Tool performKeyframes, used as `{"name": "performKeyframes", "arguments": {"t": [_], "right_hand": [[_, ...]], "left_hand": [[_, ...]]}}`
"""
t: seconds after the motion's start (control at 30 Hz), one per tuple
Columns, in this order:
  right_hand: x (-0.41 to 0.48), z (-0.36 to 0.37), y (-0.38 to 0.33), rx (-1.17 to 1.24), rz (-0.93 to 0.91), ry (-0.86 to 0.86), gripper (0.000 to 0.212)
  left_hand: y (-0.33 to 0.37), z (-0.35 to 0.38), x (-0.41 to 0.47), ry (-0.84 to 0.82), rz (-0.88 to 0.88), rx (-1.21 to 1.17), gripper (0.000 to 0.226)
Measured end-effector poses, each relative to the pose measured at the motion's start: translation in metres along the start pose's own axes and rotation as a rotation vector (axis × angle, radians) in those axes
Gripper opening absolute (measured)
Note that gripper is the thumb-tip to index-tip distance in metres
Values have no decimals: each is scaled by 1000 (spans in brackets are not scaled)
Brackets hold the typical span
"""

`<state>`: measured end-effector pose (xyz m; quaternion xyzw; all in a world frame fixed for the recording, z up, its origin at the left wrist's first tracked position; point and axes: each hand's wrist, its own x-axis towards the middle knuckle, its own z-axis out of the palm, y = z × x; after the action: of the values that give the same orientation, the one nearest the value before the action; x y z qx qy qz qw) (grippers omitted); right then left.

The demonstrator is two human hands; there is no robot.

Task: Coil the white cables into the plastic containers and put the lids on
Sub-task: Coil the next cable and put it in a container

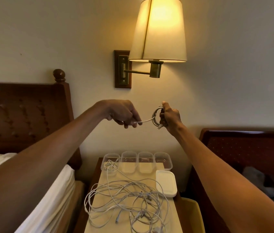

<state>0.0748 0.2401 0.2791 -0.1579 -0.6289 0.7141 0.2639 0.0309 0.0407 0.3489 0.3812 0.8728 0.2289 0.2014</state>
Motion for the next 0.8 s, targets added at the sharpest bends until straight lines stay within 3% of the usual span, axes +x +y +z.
{"name": "performKeyframes", "arguments": {"t": [0.07, 0.17, 0.3, 0.4, 0.53, 0.63, 0.8], "right_hand": [[0, 0, 3, -118, -30, -3, 43], [0, 4, 9, -294, -127, 54, 49], [2, 7, 12, -286, -172, 108, 49], [2, 4, 11, -223, -131, 98, 47], [-2, 9, 3, 1, 0, 46, 39], [-5, 11, -10, 210, 98, 0, 34], [-7, 9, -19, 289, 179, -135, 38]], "left_hand": [[-6, -10, -5, 29, 23, 2, 29], [-13, -12, -8, 1, 106, -255, 25], [-26, -4, -9, -35, 193, -475, 24], [-40, 0, -12, 6, 172, -430, 22], [-47, 5, -10, 184, 162, -435, 23], [-54, 3, -8, 328, 255, -219, 32], [-83, 12, 8, 466, 325, 30, 18]]}}
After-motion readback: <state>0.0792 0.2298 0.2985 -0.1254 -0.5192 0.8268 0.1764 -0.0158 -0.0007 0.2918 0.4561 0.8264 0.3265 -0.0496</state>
